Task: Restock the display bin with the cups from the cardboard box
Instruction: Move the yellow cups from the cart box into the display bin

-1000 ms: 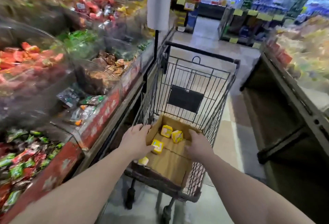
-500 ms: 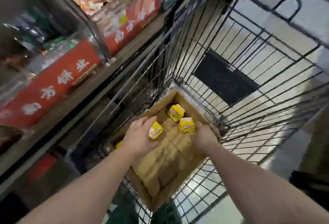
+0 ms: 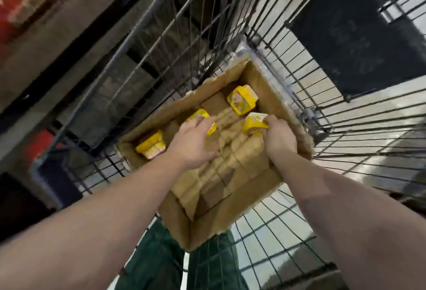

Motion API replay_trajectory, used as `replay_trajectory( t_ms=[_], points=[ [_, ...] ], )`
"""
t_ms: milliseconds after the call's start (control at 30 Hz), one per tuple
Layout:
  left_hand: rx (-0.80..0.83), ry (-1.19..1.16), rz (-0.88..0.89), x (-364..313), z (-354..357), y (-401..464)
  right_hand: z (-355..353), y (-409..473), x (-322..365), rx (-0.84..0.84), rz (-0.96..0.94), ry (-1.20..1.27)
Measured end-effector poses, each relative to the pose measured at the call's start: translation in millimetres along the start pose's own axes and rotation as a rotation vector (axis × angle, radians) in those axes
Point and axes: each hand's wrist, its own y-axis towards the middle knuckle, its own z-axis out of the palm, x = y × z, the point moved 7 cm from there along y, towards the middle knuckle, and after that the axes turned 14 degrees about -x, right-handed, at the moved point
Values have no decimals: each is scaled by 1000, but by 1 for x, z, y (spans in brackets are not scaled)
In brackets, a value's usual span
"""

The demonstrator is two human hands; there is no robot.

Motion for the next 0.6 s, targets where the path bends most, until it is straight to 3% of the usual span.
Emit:
replay_trajectory(
  t_ms=[267,400,500,600],
  points=[
    [91,-39,2,-16,0,2,-12,-19,17,175,-102,184],
    [128,-281,-160,-14,0,-3,-17,-35,57,206,-258,336],
    [125,-510,-296,-3,-3,-9,-11,-41,70,250,-224,414],
    [112,-573,-340,11,-3,-10,-1,-42,71,287,-175,447]
  ],
)
